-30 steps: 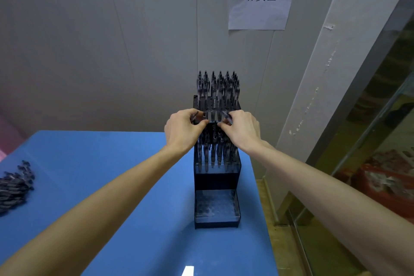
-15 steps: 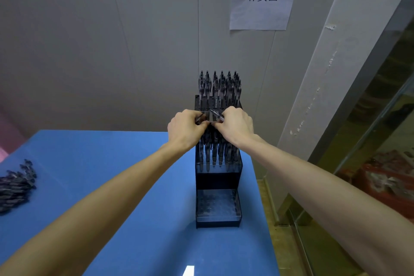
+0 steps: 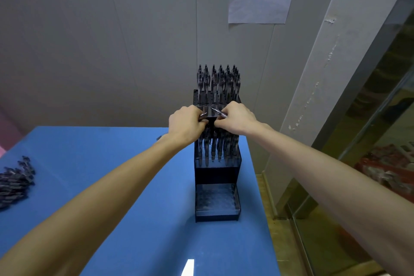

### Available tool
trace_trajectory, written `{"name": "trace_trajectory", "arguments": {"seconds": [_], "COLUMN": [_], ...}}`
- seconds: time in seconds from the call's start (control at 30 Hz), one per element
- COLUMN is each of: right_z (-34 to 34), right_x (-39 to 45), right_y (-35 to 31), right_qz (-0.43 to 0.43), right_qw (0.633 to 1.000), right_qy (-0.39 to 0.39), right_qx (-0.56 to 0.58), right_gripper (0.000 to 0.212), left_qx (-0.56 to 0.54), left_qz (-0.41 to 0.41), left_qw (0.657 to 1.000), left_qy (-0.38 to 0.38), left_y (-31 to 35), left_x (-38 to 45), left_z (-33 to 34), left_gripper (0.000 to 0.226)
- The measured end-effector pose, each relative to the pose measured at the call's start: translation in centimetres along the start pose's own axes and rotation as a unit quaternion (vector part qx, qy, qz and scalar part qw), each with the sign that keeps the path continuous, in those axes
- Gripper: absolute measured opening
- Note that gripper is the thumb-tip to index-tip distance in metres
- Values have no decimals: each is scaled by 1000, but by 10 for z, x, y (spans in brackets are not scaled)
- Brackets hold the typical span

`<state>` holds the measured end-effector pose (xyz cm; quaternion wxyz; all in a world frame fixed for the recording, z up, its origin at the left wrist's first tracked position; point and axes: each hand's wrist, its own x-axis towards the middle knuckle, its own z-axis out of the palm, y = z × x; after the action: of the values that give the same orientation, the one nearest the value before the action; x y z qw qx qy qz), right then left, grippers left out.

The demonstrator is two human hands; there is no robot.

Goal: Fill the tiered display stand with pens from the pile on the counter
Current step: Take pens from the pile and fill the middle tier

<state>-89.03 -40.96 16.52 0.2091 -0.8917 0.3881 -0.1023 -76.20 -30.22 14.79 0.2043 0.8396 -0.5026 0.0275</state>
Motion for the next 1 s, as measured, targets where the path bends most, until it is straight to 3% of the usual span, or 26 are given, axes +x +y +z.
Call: {"name": "trace_trajectory", "arguments": {"seconds": [0.2,0.3,0.47,0.57,0.7,1.0], "right_z": [1,-1,1,0,-7,-12], "right_x": [-2,-1,-9,-14,-27,-43], "right_y": [-3,-2,12,18,16,23], "right_qz": [-35,-37,-45,-27,-11,-30], "right_qw": [998,997,996,992,987,989], "right_qy": [-31,-41,39,79,122,107], "right_qx": [-53,-46,61,97,100,94], "right_gripper": [25,30,40,49,57,45], "left_qx": [20,0,-83,-166,-289,-437], "left_qz": [7,5,-28,-48,-62,-46], "left_qw": [1000,1000,992,978,950,892], "left_qy": [-6,-2,86,116,99,106], "left_y": [0,-1,-1,0,5,17], "left_x": [0,-5,-18,-22,-23,-39], "left_z": [3,7,5,-6,-17,-13], "left_gripper": [20,29,33,24,19,12]}}
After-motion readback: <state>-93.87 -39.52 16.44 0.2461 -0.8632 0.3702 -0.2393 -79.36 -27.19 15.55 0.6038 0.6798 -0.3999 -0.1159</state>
